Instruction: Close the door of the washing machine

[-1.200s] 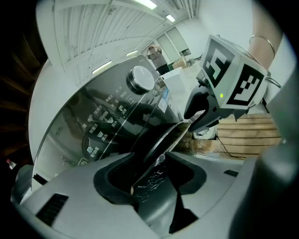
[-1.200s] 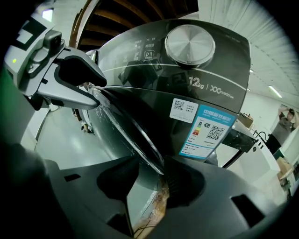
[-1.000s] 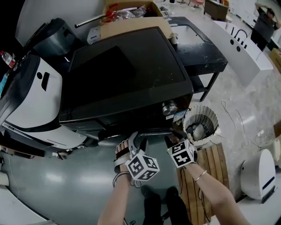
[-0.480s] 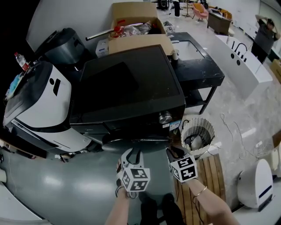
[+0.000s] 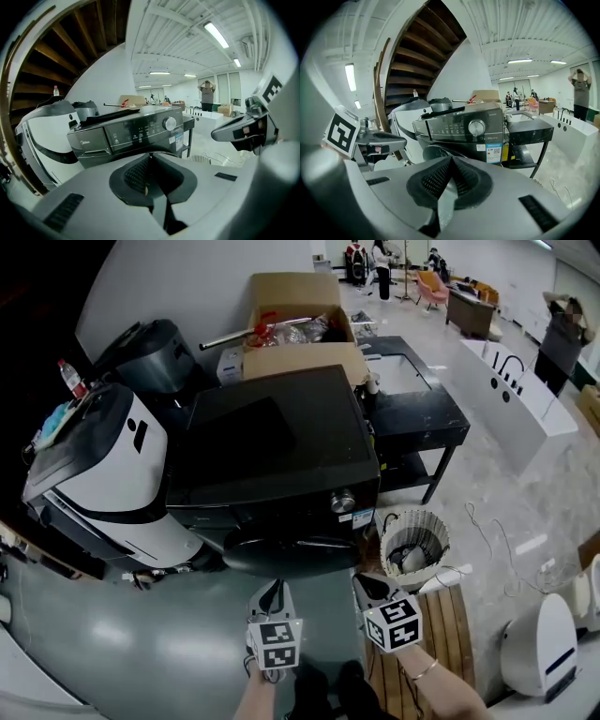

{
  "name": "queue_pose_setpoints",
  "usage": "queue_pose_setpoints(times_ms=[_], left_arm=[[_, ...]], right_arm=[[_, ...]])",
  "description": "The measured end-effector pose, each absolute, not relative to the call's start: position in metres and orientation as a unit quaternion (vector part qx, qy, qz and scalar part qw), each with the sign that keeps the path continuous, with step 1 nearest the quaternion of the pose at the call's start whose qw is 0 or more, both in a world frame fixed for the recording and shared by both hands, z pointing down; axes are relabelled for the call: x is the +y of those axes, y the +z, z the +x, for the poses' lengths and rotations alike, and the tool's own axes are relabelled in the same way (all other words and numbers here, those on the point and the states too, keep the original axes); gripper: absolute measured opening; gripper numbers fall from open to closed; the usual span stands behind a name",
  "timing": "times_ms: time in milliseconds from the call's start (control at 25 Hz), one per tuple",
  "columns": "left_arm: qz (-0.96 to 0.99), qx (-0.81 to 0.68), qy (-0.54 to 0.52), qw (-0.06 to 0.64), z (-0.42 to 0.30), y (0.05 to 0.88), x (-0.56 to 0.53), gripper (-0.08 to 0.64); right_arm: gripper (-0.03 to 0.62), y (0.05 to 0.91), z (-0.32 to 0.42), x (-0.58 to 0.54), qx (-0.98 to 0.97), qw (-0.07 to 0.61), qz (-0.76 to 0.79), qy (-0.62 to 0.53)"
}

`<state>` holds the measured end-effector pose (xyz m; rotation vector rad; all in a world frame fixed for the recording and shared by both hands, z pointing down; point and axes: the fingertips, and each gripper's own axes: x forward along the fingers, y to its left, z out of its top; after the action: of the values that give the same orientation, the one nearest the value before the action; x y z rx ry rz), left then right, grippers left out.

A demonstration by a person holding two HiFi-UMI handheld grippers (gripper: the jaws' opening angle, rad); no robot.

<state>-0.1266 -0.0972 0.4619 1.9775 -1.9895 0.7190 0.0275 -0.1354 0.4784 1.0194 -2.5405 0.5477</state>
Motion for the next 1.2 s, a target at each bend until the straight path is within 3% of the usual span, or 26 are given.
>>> queue_pose_setpoints(times_ms=[240,1200], left_arm=[[0.677,-0.695,0.194,0.146,-0.119,0.431,-0.064,0.031],[0.660,-0.717,0.167,0.153,-0.117,0.386,0.015,0.031]], right_arm=[[0.006,0.444,0.043,-0.110,-0.898,0.151,0.369,0.186],[0.005,0.394,0.058,-0.043,-0.907,0.136,0.350,0.189]])
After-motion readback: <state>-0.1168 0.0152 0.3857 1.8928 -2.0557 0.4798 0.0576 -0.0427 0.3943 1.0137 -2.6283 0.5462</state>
